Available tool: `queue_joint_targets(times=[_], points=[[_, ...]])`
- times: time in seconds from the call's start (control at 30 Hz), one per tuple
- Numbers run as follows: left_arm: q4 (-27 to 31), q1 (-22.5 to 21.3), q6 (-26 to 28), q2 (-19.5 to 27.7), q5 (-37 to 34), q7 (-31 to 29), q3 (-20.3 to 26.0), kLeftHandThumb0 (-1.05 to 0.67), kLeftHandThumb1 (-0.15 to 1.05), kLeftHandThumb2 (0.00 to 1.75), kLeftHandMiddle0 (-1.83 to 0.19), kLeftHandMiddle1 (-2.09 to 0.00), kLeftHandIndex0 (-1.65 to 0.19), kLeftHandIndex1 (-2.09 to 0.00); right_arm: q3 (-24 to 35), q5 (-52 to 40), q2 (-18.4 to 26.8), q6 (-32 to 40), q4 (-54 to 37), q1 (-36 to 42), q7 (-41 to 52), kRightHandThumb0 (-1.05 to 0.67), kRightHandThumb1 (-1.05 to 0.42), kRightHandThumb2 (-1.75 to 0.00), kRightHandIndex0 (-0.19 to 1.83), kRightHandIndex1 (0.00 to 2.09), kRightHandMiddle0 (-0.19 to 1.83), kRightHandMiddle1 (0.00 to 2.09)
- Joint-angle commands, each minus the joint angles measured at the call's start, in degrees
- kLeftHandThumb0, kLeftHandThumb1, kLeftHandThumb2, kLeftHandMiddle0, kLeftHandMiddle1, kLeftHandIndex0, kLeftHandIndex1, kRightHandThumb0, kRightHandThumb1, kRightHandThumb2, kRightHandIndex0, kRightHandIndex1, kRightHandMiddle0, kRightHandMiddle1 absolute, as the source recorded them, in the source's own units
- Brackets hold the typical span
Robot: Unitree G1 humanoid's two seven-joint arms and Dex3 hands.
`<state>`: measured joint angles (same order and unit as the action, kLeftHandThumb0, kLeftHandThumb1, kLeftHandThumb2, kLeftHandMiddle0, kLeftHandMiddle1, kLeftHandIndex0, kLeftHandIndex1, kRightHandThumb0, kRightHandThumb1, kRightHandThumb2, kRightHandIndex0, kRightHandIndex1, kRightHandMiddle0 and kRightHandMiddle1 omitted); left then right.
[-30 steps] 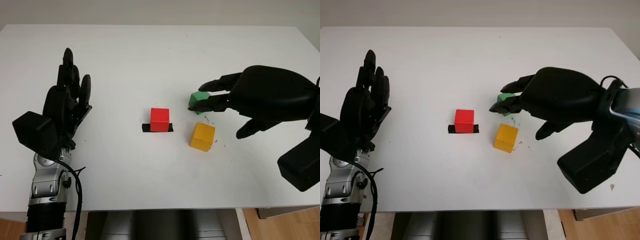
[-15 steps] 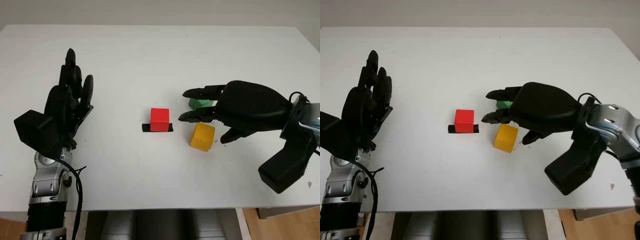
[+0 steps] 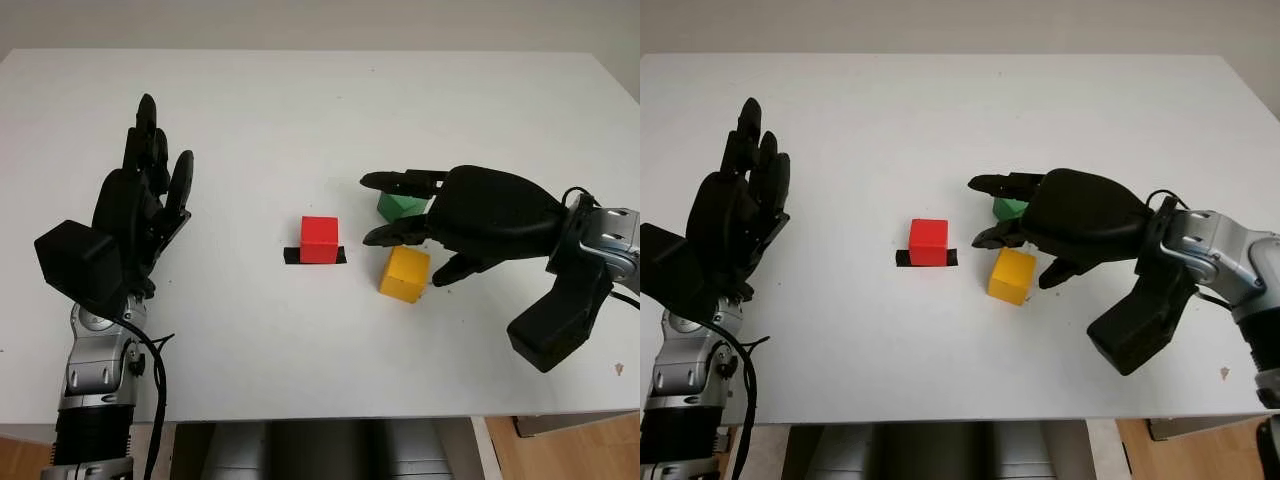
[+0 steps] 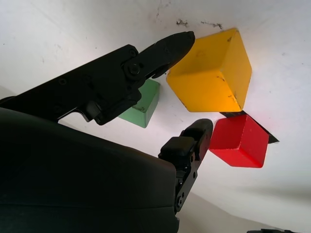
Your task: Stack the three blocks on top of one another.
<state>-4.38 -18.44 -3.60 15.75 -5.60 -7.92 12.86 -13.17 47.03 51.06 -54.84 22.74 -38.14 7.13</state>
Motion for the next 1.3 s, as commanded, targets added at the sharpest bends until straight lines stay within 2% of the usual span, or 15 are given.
queue_joint_targets(times=[0.0, 0.63, 1.0, 1.03, 1.17, 1.27], points=[[1.34, 0.74, 0.58, 0.39, 0.7, 0.3, -0.59, -0.65, 1.05, 0.48, 0.14, -0.06, 0.12, -0.06, -0.24, -1.11, 0.74, -0.64, 0.72, -0.29, -0.44, -0.55, -0.81, -0.06, 0.16, 0.04, 0.71, 0.14], [1.8, 1.12, 1.33, 0.8, 2.56, 0.42, -1.48, -0.69, 1.05, 0.5, 0.14, -0.05, 0.12, -0.05, -1.54, -5.64, -0.57, -2.37, 3.56, 0.27, 0.87, -0.52, -0.85, -0.06, 0.18, 0.06, 0.76, 0.23], [1.53, 1.0, 2.21, 0.67, 3.16, 0.34, -1.62, -0.7, 1.05, 0.5, 0.15, -0.05, 0.12, -0.05, -2.08, -5.17, -0.81, -2.87, 5.1, -0.12, 0.56, -0.5, -0.85, -0.05, 0.19, 0.06, 0.76, 0.32], [1.57, 1.04, 2.3, 0.63, 3.21, 0.39, -1.63, -0.69, 1.05, 0.5, 0.15, -0.05, 0.12, -0.05, -2.1, -5.24, -0.85, -2.93, 5.23, -0.11, 0.5, -0.5, -0.85, -0.05, 0.19, 0.06, 0.74, 0.36], [1.37, 1.09, 2.06, 0.56, 3.64, 0.6, -1.72, -0.67, 1.05, 0.5, 0.15, -0.05, 0.13, -0.05, -1.99, -4.12, -1.13, -3.37, 5.51, -0.18, -1.77, -0.45, -0.89, -0.06, 0.25, 0.07, 0.59, 0.96], [1.17, 1.08, 2.36, 0.63, 3.86, 0.61, -1.72, -0.68, 1.05, 0.51, 0.15, -0.05, 0.13, -0.05, -2.11, -3.42, -1.41, -3.75, 6.35, -0.46, -3.59, -0.44, -0.9, -0.05, 0.29, 0.08, 0.59, 1.14]])
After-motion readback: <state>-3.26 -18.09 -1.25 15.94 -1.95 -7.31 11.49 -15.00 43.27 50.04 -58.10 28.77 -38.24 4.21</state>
